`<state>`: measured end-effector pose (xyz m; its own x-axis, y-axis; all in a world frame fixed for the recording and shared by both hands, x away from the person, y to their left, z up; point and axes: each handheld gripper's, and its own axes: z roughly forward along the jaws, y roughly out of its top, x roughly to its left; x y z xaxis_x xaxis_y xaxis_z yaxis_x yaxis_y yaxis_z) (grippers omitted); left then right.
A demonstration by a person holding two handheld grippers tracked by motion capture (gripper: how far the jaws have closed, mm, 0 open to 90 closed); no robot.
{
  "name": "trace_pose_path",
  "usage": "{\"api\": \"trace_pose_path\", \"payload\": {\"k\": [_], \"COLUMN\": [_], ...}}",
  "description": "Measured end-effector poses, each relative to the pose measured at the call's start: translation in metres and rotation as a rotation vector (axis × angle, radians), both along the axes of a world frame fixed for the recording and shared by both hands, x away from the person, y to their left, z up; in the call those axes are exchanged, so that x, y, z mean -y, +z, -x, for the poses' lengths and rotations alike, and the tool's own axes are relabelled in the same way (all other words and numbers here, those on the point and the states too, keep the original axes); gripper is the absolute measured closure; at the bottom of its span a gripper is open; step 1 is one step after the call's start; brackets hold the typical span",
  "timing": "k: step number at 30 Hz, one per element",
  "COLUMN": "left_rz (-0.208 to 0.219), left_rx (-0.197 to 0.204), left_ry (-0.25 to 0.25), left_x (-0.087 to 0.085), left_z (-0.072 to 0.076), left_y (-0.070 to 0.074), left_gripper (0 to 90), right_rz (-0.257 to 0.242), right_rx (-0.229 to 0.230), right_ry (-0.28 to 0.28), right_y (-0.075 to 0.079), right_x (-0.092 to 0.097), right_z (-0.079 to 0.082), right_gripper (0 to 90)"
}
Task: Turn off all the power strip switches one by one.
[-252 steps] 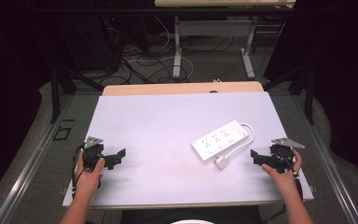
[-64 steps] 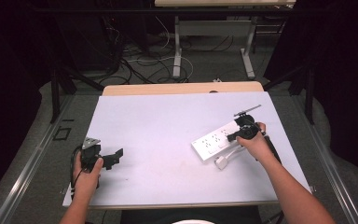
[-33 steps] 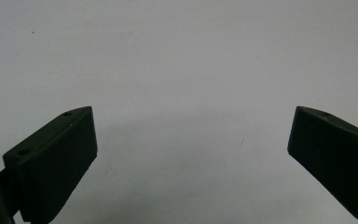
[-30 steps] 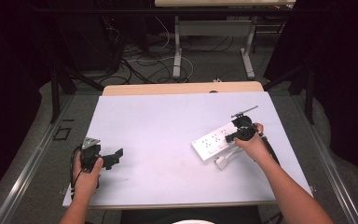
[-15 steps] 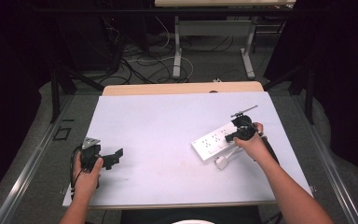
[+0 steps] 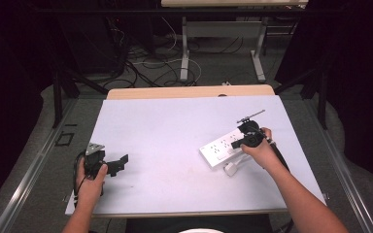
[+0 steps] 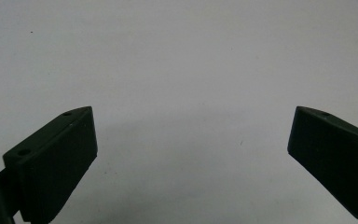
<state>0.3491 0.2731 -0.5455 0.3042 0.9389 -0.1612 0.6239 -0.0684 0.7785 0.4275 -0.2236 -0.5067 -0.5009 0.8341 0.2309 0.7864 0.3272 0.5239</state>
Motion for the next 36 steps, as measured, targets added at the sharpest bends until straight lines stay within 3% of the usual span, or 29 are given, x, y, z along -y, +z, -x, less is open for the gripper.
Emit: {"api": "trace_pose_path", "payload": {"k": [12,15,23,36], "left_rz": [0.003,0.000,0.000,-0.001], "left_rx": [0.001,0.000,0.000,0.003], "left_ry": [0.002,-0.001,-0.001,-0.001], "left_x": [0.000,0.000,0.000,0.001], "left_z": [0.000,0.000,0.000,0.000], "left_y": [0.000,0.000,0.000,0.000], "left_gripper": [1.3,1.2,1.3,1.3], "right_rz": [0.026,0.006,0.034,0.024], "right_rx": [-0.022,-0.011,-0.028,-0.030], "right_ry": [0.015,0.037,0.033,0.048], "right_y": [-0.001,-0.003,-0.003,-0.006], "right_x": [-0.012,-0.012,-0.014,-0.016], "right_z": [0.003,0.003,0.004,0.005], "right_gripper": [90.0,90.0,90.0,90.0]}}
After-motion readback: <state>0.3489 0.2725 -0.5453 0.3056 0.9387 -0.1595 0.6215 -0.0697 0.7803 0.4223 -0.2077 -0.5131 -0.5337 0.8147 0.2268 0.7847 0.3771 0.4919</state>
